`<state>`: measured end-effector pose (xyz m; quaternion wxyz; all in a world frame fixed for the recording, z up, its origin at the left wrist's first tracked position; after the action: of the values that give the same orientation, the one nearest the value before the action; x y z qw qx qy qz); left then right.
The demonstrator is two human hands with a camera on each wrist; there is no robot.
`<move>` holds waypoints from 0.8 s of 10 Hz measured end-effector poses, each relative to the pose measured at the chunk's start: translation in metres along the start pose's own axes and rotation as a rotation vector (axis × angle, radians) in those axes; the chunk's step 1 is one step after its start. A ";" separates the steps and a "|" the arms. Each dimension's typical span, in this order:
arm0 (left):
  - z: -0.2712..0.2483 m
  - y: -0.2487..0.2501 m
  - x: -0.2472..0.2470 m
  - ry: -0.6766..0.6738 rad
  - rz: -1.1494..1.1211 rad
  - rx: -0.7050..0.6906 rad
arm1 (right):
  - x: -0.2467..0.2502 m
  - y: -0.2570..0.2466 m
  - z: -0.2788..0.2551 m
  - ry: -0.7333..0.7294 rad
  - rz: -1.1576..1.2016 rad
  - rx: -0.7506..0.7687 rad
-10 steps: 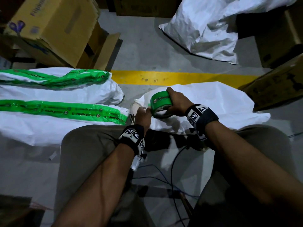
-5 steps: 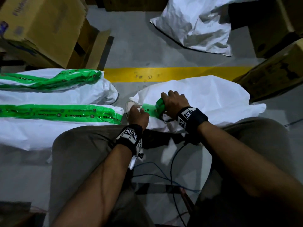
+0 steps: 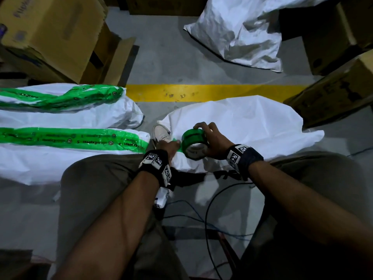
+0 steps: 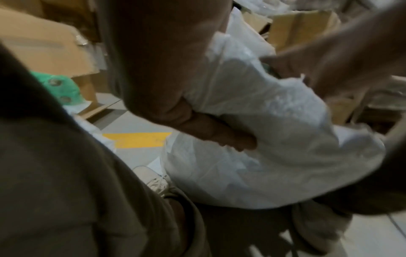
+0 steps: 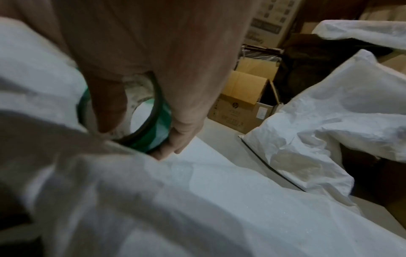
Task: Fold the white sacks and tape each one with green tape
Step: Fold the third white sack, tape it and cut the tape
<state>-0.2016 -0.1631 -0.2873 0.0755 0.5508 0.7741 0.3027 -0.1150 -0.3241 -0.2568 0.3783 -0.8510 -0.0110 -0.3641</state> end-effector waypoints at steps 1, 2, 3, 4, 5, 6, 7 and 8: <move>-0.003 -0.001 -0.003 -0.027 0.026 -0.024 | -0.012 0.007 -0.008 -0.033 -0.048 0.053; -0.006 0.001 0.000 0.013 0.083 -0.050 | -0.005 0.004 -0.009 0.017 -0.106 0.068; -0.003 0.003 0.002 0.023 0.087 -0.081 | 0.007 0.003 -0.007 0.100 -0.254 0.199; -0.001 -0.002 0.008 -0.045 -0.029 -0.003 | 0.016 0.022 -0.012 0.074 -0.607 0.203; 0.000 0.003 0.011 -0.020 -0.056 -0.048 | 0.016 0.039 -0.018 0.030 -0.728 0.096; 0.001 0.004 0.014 0.073 0.034 -0.089 | 0.006 0.043 -0.024 0.004 -0.725 0.007; 0.001 0.005 0.019 0.075 0.155 -0.122 | -0.005 0.061 -0.023 -0.053 -0.629 -0.080; 0.004 0.005 0.025 0.032 0.218 -0.117 | -0.002 0.084 -0.022 -0.100 -0.346 -0.199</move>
<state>-0.2053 -0.1379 -0.2826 0.0618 0.6213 0.6918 0.3627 -0.1050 -0.3978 -0.3013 0.2231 -0.8865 -0.1399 -0.3805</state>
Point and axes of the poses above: each hand's wrist, its own z-axis towards the middle knuckle, its own x-axis out of the back of the hand, y = z × x, the point moved 5 cm from there along z, towards the middle knuckle, and after that the axes turned 3 degrees about -y, right-handed, at the moved point
